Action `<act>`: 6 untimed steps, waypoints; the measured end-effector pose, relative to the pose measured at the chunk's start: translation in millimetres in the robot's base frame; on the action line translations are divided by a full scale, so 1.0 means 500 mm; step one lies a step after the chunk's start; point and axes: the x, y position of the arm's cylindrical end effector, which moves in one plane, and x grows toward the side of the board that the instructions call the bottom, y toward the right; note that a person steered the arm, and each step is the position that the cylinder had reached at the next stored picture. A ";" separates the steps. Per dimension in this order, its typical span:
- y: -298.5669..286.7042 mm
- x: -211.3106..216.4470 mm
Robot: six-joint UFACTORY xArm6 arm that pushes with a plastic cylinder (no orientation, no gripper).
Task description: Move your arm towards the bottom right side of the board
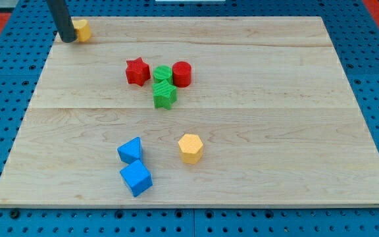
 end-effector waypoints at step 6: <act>0.720 0.584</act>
